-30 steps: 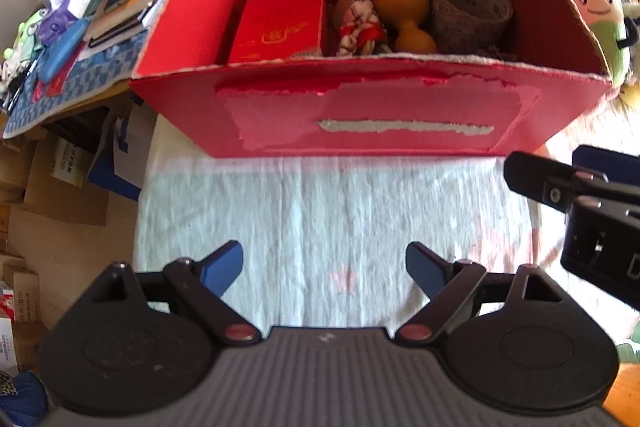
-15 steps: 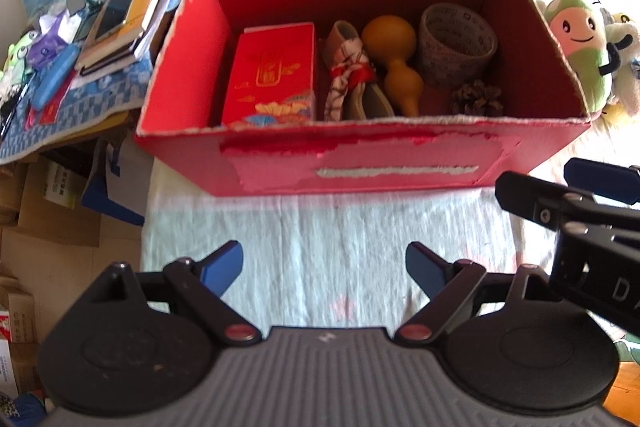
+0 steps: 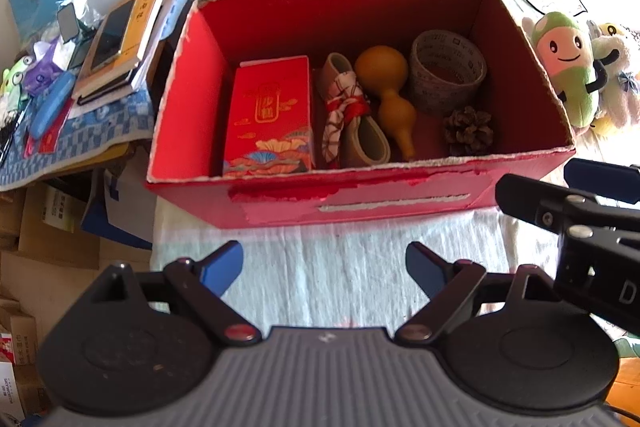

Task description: Organize objects

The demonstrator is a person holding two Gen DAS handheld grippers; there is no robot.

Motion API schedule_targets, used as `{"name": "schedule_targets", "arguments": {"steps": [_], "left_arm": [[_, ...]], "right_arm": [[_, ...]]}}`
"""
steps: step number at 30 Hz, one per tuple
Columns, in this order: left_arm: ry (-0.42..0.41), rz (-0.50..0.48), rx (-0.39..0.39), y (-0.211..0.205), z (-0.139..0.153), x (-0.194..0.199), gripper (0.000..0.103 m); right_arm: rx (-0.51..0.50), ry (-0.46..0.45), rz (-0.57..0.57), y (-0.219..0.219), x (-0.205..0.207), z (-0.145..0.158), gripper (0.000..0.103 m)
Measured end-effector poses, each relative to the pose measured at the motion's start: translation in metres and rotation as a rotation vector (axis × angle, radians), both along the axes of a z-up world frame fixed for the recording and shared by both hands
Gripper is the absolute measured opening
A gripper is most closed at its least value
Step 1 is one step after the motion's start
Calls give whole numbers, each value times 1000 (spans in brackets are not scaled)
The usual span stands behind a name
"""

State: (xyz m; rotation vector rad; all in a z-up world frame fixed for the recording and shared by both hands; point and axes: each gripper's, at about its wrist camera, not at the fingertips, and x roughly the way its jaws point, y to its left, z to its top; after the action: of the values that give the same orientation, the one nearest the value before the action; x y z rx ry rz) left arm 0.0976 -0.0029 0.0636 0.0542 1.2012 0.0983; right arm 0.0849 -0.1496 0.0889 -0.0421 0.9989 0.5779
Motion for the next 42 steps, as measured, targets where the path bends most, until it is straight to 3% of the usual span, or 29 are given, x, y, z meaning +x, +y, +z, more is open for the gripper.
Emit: {"name": "schedule_targets", "arguments": {"steps": [26,42], "left_arm": [[-82,-35,29,25,23,31,87],[-99,-42,22,41,11,56,87]], "right_arm": [[43,-44,-59,19,22,8,59],[-5,-65,-98,41,40,0,62]]}}
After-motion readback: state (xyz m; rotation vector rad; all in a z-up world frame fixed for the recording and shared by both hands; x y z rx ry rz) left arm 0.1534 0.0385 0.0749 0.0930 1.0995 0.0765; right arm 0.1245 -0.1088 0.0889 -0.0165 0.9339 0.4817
